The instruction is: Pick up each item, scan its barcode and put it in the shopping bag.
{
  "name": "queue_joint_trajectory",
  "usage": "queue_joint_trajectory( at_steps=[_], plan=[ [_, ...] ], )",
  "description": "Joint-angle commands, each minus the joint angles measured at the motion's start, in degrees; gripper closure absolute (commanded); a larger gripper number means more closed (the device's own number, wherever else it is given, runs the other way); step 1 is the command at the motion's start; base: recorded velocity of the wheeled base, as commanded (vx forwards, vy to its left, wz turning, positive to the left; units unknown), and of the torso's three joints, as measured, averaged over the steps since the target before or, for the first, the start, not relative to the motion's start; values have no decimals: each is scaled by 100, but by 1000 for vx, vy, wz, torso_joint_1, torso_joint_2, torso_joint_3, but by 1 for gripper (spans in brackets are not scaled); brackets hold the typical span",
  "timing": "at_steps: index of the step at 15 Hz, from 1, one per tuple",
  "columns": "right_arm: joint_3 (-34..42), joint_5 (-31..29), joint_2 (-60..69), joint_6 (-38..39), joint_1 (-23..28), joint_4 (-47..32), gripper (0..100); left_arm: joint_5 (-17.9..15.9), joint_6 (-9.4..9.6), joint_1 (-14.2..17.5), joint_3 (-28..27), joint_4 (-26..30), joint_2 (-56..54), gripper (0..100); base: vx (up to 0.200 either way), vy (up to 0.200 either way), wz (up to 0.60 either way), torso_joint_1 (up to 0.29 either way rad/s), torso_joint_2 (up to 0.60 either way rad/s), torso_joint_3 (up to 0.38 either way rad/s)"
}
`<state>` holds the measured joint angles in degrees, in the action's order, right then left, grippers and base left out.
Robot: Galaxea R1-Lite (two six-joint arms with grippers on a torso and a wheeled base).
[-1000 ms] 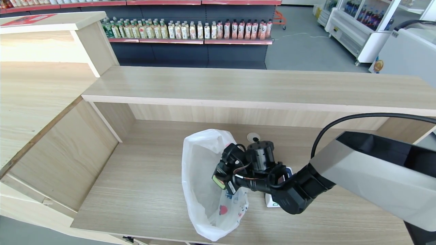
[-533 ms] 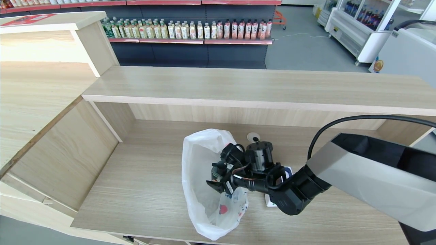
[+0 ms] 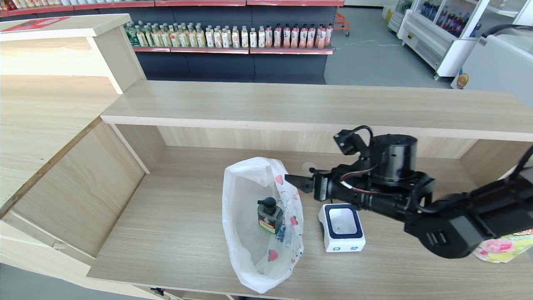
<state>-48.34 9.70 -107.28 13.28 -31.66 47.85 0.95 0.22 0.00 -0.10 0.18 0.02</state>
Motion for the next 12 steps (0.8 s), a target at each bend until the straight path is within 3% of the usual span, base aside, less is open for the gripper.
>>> queue_joint_trajectory(
  at_steps=[1, 4, 6, 12],
  plan=[
    [1248, -355, 1947, 307, 1092, -487, 0, 2, -4, 0, 1, -1, -2, 0, 0, 0, 0, 0, 0, 0],
    [1511, -355, 3002, 545, 1856, -1937, 0, 2, -4, 0, 1, -1, -2, 0, 0, 0, 0, 0, 0, 0],
    [1511, -557, 3336, 1072, 2058, -2306, 0, 2, -4, 0, 1, -1, -2, 0, 0, 0, 0, 0, 0, 0],
    [1529, -628, 3934, 1582, 2384, -3168, 0, 2, 4, 0, 1, -1, -2, 0, 0, 0, 0, 0, 0, 0]
  ],
)
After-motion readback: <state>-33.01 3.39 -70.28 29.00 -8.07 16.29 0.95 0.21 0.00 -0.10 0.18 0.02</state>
